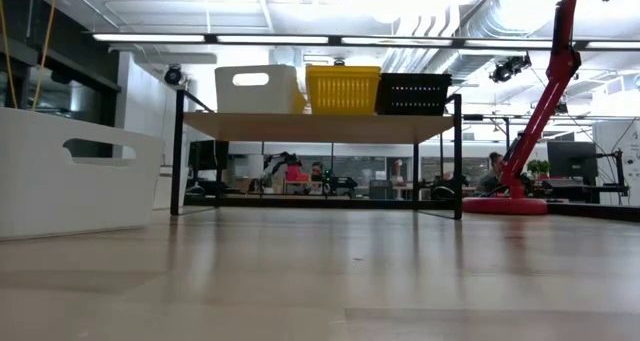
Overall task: Stack baskets on shelf by color
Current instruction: Put the bottom right white bin on the shelf
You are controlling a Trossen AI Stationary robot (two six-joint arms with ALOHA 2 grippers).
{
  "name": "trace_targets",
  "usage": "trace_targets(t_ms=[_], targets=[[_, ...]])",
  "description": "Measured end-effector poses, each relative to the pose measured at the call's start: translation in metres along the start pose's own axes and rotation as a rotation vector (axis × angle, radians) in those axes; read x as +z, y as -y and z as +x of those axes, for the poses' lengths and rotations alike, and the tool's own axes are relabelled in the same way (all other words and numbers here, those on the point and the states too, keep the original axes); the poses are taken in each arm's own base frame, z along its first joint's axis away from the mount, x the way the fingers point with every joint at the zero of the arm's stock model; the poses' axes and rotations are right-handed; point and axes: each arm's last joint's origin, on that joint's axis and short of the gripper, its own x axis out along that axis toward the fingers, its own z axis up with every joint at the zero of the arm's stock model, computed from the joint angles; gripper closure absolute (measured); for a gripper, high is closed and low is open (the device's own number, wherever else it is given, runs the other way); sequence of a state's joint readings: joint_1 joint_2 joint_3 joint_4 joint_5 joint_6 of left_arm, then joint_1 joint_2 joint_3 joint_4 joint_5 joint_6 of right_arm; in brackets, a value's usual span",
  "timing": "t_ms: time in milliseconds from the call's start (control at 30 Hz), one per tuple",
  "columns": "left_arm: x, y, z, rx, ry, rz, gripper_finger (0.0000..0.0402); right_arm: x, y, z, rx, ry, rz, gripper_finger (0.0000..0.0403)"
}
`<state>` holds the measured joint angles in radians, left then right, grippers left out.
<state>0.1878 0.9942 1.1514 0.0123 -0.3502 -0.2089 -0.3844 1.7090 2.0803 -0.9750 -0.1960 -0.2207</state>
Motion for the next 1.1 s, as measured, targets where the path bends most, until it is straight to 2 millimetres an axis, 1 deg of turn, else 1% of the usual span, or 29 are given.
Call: trace_targets(t_ms=[167,267,400,533,667,800,867,967,1100], targets=[[-0.031,-0.024,0.028,-0.101,-0.267,-0.039,0.0257,-0.003,-0.023,-0.033,0.047,-0.037,0.032,0.0231],[-0.049,-0.033,0.036,-0.160,-0.423,-0.019,0.0257,-0.004,-0.040,-0.052,0.075,-0.040,0.057,0.0231],[-0.063,-0.037,0.032,-0.167,-0.569,0.093,0.0257,-0.005,-0.065,-0.078,0.080,-0.040,0.087,0.0231],[-0.074,-0.043,0.025,-0.056,-0.687,0.220,0.0256,-0.009,-0.090,-0.096,0.053,-0.060,0.135,0.0231],[-0.078,-0.047,0.023,0.006,-0.734,0.312,0.0248,-0.014,-0.111,-0.108,-0.011,-0.074,0.170,0.0231],[-0.084,-0.048,0.029,-0.026,-0.757,0.360,0.0224,-0.018,-0.129,-0.114,-0.071,-0.087,0.219,0.0231],[-0.092,-0.048,0.034,-0.060,-0.792,0.379,0.0209,-0.020,-0.137,-0.116,-0.087,-0.092,0.253,0.0231],[-0.103,-0.048,0.043,-0.094,-0.912,0.422,0.0186,-0.023,-0.148,-0.121,-0.105,-0.093,0.295,0.0231],[-0.104,-0.046,0.062,-0.065,-1.000,0.497,0.0168,-0.027,-0.160,-0.126,-0.138,-0.088,0.311,0.0231]])
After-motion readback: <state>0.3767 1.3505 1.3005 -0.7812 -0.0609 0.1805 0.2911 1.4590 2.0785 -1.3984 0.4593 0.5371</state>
